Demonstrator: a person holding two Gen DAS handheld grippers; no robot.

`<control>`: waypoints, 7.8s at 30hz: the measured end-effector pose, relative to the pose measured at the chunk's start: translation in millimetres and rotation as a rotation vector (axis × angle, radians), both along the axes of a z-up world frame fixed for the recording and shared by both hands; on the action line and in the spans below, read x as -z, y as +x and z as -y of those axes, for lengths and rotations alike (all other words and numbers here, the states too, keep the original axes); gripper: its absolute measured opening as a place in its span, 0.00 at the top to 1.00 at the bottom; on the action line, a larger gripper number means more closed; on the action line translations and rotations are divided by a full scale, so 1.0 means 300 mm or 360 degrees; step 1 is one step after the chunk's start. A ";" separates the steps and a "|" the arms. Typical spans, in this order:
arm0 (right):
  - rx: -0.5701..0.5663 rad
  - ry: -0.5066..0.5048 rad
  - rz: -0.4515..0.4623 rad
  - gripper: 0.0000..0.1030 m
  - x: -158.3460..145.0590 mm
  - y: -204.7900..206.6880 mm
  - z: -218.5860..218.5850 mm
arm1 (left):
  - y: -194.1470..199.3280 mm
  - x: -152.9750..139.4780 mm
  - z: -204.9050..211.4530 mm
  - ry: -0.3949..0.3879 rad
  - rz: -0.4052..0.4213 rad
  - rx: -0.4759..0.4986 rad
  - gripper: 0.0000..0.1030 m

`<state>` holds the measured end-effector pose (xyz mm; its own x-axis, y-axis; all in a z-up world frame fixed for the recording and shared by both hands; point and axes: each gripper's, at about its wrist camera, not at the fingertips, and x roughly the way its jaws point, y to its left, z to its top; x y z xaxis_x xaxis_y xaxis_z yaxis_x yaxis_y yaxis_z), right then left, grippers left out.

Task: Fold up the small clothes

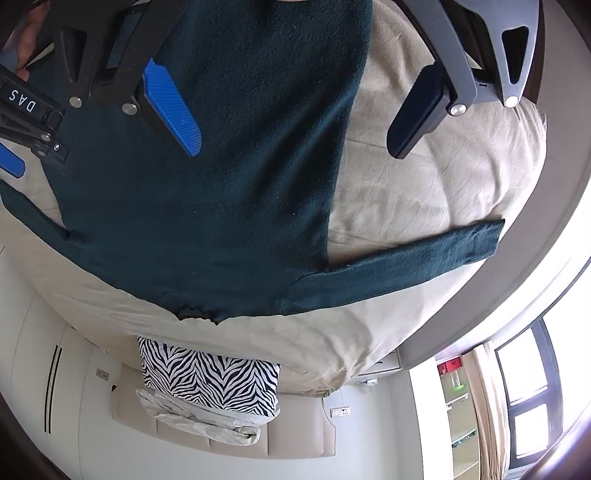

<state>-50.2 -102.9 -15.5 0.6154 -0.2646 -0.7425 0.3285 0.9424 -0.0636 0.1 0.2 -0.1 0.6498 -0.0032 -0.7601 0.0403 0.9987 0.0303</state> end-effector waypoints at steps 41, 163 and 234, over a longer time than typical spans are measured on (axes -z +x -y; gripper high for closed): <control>-0.0004 -0.0021 -0.0005 0.00 0.012 -0.019 -0.013 | -0.019 0.033 -0.063 -0.0035 0.0002 -0.0021 0.00; -0.0026 0.0689 0.0366 0.93 0.005 0.972 1.066 | 0.621 0.265 0.049 -0.0850 -0.0288 0.0139 0.31; 0.0300 0.1772 0.0526 0.47 0.421 0.810 1.165 | 0.935 0.418 0.111 -0.0850 -0.0237 0.0158 0.88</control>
<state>193.0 -452.6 -141.8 0.8420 0.3215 -0.4333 0.3149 0.3593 0.8785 280.6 -33.0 -125.5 0.5127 -0.4683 -0.7196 0.1003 0.8651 -0.4915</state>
